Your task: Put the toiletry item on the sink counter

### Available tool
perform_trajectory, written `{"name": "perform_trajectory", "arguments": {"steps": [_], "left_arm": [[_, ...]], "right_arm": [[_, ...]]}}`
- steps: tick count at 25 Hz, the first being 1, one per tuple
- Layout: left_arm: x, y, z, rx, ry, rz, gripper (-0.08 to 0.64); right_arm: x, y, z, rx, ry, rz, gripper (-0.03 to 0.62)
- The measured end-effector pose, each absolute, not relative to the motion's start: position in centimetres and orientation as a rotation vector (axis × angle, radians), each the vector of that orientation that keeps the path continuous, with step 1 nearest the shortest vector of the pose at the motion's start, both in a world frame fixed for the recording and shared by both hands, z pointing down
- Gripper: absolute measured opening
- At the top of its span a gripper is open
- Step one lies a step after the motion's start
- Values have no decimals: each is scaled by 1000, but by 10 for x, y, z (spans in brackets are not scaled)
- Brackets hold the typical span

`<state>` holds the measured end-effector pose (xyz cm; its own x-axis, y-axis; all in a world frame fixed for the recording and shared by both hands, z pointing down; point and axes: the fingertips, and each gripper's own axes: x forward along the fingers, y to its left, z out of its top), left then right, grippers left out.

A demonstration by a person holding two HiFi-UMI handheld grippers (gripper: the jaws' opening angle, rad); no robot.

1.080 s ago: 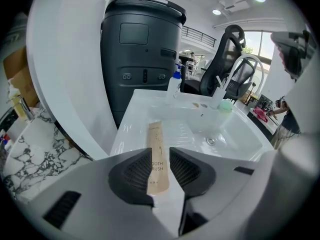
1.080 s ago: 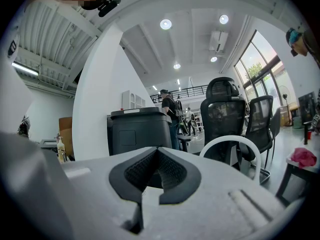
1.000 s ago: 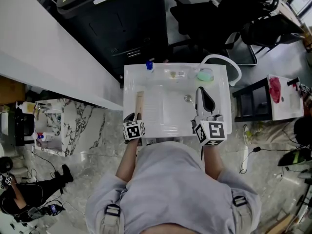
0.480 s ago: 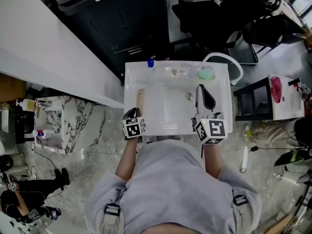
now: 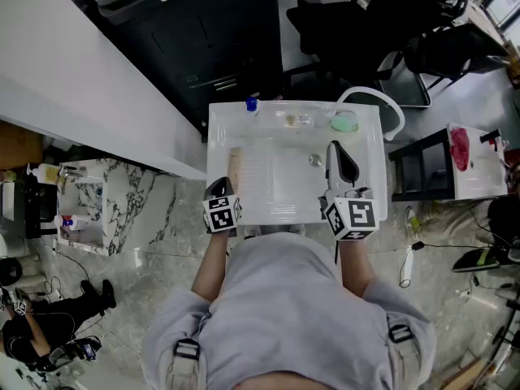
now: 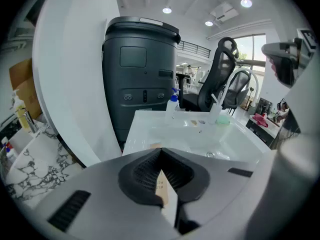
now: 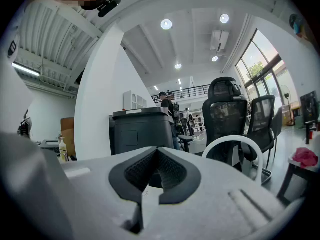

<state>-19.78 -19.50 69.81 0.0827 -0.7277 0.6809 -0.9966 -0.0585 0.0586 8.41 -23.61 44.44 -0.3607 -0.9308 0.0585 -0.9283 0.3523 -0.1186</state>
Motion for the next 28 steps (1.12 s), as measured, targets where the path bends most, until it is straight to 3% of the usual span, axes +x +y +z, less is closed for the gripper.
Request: {"name": "perform_trajectory", "arguments": {"steps": [28], "left_arm": [[-186, -217, 608, 2006, -1821, 456, 5]], "right_arm": [[90, -231, 444, -1779, 2555, -210, 5]]}}
